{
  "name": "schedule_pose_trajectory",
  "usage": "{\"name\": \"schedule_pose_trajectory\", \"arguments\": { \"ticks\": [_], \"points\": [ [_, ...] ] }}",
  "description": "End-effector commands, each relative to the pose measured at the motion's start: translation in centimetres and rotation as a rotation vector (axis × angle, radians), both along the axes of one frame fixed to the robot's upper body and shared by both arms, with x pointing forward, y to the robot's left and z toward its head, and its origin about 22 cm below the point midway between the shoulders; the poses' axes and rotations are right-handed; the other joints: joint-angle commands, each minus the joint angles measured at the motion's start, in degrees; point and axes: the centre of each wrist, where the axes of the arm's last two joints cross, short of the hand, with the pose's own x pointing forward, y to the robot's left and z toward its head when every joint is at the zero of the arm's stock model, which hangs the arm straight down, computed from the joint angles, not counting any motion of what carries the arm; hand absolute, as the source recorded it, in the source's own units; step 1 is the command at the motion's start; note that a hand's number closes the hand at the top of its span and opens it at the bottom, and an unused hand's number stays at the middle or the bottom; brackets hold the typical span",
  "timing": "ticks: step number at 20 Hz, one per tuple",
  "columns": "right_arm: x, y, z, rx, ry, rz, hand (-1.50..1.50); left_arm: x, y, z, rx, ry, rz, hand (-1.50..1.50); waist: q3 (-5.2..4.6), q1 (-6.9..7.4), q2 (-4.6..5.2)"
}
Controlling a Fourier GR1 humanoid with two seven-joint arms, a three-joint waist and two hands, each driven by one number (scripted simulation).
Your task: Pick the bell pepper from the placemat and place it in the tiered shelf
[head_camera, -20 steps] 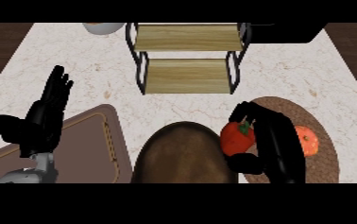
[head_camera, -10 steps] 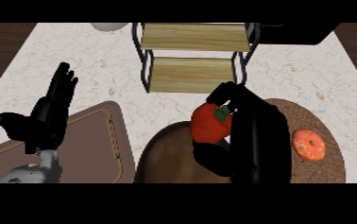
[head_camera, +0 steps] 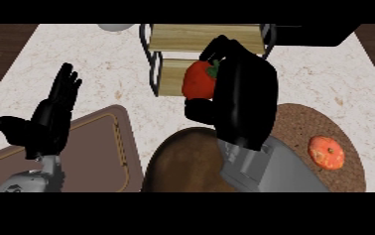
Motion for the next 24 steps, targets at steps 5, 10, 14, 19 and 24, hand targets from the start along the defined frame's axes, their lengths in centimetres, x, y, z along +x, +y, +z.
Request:
{"name": "schedule_pose_trajectory", "arguments": {
  "ticks": [5,10,14,19,24],
  "points": [
    [4.7,1.5,-1.7,0.127,0.017,-0.124,1.5,-0.6,-0.9,0.2,-0.007,0.01,-0.006,0.0,0.08,-0.23,0.0],
    [8.5,0.0,-2.4,0.15,-0.03,-0.127,1.5,-1.0,0.5,0.4,-0.009,0.018,0.017,0.0,0.1,-0.26,0.07],
    [11.1,-1.1,-5.3,0.085,0.012,-0.124,1.5,-0.7,0.7,1.7,0.008,0.001,0.004,0.0,0.11,-0.48,0.1],
    [12.0,-0.7,-4.3,0.292,-0.048,-0.161,1.5,-0.1,-0.8,0.8,-0.004,-0.012,0.008,0.0,0.12,-0.23,0.22],
    [14.3,-1.4,-6.8,0.307,0.049,-0.118,-1.5,-0.3,-0.4,-1.3,-0.006,-0.006,0.001,0.0,0.08,-0.19,0.4]
  ]
}}
